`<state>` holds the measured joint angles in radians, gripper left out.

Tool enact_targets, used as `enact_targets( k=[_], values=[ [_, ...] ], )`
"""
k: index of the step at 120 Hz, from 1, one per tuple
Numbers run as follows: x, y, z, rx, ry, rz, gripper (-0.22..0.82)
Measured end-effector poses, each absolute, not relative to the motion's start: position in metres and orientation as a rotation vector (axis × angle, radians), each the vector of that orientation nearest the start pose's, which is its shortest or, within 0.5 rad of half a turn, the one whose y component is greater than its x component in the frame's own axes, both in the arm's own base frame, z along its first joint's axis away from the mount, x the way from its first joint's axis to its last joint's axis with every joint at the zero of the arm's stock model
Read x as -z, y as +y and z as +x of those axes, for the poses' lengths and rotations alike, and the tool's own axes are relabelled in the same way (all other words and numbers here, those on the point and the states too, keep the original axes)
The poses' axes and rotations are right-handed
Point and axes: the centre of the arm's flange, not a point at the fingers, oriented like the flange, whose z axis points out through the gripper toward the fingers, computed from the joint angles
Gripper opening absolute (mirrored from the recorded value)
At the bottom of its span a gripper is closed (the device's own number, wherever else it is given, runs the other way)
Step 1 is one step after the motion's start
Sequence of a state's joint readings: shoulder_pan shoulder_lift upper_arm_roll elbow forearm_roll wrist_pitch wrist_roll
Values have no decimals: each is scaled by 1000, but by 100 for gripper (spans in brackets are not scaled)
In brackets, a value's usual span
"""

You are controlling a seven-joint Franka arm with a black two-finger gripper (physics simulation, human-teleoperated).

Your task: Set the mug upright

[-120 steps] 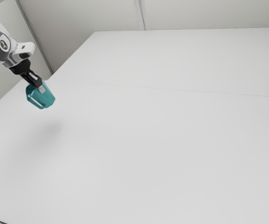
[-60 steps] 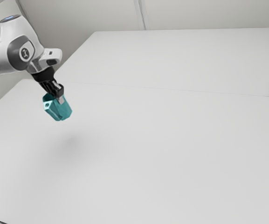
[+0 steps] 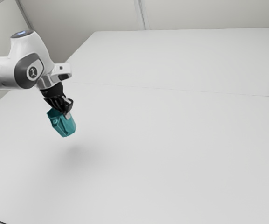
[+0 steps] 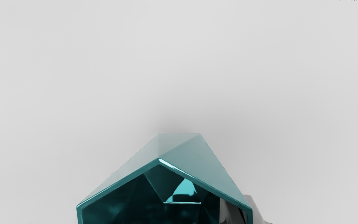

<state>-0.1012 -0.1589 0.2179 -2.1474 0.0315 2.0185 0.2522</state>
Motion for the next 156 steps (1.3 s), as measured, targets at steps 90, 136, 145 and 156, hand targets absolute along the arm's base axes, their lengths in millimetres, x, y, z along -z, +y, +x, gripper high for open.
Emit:
enact_targets(
  k=[90, 136, 145, 156],
  values=[
    [-392, -16, 496, -38, -36, -3109, -18],
    [-367, -29, 504, -38, -157, -3095, -18],
    [-367, -31, 504, -31, -173, -3095, -17],
    [-367, -33, 505, -22, -189, -3096, -9]
  ],
)
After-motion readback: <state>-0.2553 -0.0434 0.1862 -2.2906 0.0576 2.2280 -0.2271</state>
